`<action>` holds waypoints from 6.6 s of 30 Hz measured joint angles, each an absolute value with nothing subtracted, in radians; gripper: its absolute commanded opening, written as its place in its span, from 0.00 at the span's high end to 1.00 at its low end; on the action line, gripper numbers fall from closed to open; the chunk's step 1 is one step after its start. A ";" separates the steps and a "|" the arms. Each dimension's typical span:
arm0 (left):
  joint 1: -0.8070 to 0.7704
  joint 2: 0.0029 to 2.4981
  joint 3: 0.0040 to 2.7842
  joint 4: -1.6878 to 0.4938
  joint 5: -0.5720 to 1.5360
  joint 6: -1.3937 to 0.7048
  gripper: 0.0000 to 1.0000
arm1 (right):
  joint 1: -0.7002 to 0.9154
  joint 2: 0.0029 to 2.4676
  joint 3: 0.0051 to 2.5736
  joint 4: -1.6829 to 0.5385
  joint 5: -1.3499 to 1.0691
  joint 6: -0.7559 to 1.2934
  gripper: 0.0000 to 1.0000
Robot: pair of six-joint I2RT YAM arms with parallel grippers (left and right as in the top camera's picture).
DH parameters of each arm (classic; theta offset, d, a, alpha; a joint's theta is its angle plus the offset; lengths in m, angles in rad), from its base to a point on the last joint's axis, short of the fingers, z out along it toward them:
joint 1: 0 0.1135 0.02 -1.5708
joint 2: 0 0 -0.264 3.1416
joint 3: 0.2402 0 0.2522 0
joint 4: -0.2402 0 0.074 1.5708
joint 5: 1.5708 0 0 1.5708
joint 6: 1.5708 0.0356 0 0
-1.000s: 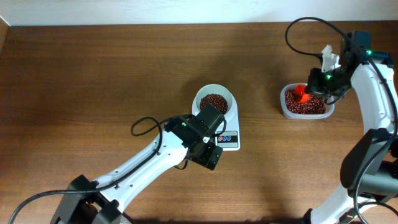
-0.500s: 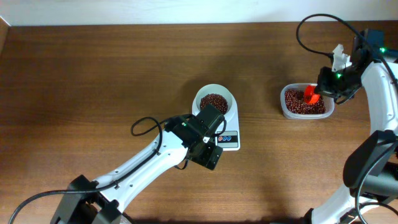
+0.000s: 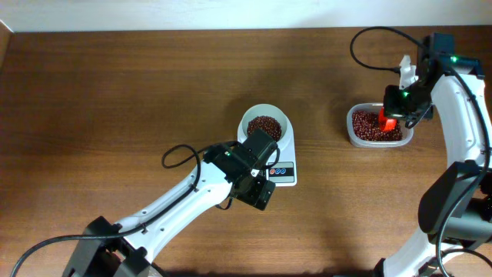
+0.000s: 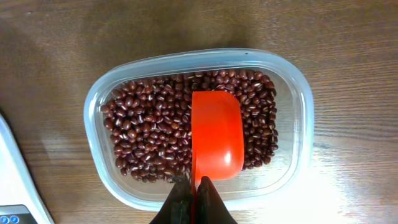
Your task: Scoop item into bowl and weigh 50g on scale
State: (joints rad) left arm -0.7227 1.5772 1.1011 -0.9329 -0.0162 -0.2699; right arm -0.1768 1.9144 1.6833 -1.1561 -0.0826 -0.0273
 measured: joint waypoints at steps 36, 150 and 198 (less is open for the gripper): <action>-0.723 1.577 1.101 -0.933 -0.016 -0.270 0.01 | -0.398 1.915 1.735 -1.242 -0.641 -0.377 0.96; -0.723 1.577 1.101 -0.933 -0.016 -0.270 0.01 | -0.385 1.918 1.721 -1.261 -0.577 -0.554 0.96; -0.723 1.577 1.101 -0.933 -0.016 -0.270 0.01 | -0.117 1.922 1.934 -1.304 -0.656 -0.336 0.96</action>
